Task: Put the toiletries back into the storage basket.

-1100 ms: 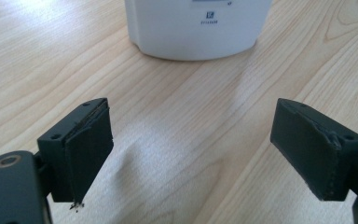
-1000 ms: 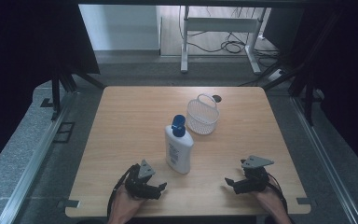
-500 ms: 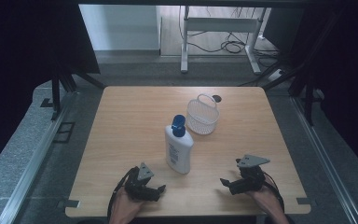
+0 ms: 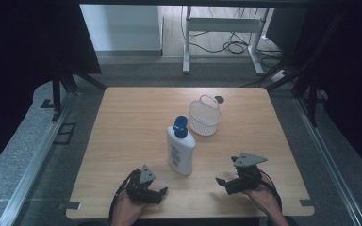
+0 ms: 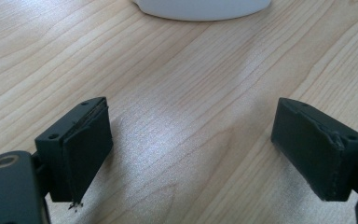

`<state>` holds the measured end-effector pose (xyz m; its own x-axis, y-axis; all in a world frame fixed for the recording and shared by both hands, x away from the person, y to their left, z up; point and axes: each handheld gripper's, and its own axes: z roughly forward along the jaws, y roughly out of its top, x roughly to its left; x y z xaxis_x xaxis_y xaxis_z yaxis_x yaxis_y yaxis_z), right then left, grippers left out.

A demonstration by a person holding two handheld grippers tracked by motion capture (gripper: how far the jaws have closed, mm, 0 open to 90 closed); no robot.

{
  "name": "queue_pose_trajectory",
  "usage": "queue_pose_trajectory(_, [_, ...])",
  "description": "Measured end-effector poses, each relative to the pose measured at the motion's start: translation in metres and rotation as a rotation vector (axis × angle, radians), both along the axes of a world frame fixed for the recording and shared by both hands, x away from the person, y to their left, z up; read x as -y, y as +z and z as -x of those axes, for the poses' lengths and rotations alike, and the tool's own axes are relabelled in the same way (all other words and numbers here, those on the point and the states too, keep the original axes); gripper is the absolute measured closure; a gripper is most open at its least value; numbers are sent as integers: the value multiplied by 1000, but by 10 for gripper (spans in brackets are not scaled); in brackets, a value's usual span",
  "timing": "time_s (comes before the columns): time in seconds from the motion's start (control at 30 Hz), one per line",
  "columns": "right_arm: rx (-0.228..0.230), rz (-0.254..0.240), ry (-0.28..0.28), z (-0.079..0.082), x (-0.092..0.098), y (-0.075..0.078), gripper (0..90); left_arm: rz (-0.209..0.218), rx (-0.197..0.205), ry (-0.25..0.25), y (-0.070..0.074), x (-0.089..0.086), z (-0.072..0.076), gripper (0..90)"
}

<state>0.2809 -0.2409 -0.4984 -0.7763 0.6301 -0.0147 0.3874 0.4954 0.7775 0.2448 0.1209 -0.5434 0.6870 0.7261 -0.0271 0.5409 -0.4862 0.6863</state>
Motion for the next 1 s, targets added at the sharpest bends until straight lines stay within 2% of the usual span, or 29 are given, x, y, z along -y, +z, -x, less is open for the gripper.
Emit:
queue_pose_trajectory(0.13, [2,-14,15,-2,-5,4,0,-1,0,5,0,0,0,116])
queue_pose_trajectory(0.27, [-5,-24,47,-6,-19,9,0,1,1,8,0,0,1,116])
queue_pose_trajectory(0.53, [-6,-9,69,-13,-37,18,0,-2,2,6,0,0,0,116])
queue_pose_trajectory(0.77, [-2,-40,72,-19,-58,27,52,-3,1,6,0,0,0,116])
queue_pose_trajectory(1.0, [-15,-69,86,-25,-71,35,52,-5,0,5,0,0,0,116])
